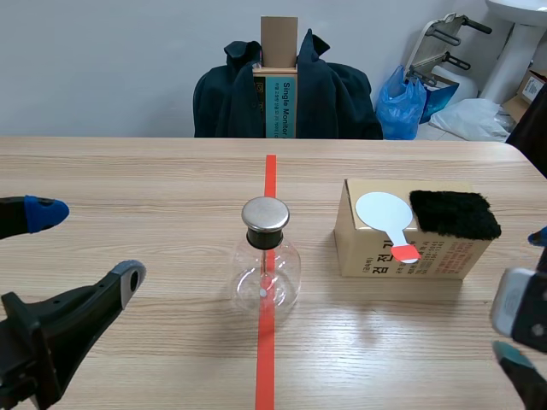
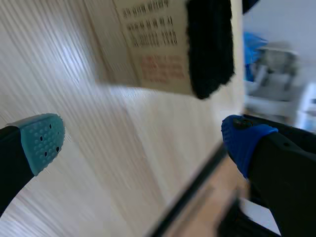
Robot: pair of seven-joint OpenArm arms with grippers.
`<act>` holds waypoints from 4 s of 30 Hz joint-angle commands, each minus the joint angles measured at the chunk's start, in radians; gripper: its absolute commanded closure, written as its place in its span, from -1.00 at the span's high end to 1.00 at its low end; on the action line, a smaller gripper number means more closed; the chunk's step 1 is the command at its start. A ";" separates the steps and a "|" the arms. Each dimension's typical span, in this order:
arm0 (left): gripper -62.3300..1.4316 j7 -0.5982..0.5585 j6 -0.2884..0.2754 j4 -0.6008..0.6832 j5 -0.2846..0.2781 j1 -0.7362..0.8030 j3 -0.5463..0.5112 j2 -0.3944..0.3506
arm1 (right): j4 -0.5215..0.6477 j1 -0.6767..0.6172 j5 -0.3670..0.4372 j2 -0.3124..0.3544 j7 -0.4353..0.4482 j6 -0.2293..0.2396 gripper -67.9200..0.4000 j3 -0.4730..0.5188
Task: Do the electroscope experiment.
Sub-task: 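Pick up the white charging plate, then bring the plate to the electroscope and point at the metal foil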
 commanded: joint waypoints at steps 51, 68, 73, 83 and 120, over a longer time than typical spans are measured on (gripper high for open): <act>1.00 -0.017 0.005 0.010 -0.009 -0.006 0.008 0.005 | -0.594 0.455 -0.529 -0.179 -0.013 -0.765 0.05 -0.467; 1.00 -0.017 0.005 0.010 -0.009 -0.006 0.008 0.005 | -0.571 0.455 -0.528 -0.167 -0.013 -0.888 -0.97 -0.467; 1.00 -0.017 0.005 0.010 -0.009 -0.006 0.008 0.005 | -0.467 0.455 -0.489 -0.116 -0.034 -0.985 -0.97 -0.467; 1.00 0.162 0.004 -0.004 -0.011 -0.080 0.009 -0.020 | -0.186 0.432 -0.304 0.049 -0.098 -1.105 -0.97 -0.445; -0.89 -0.187 -0.171 -0.832 0.149 -0.804 0.628 0.041 | -0.027 0.446 -0.286 0.006 0.012 -1.019 -0.97 -0.319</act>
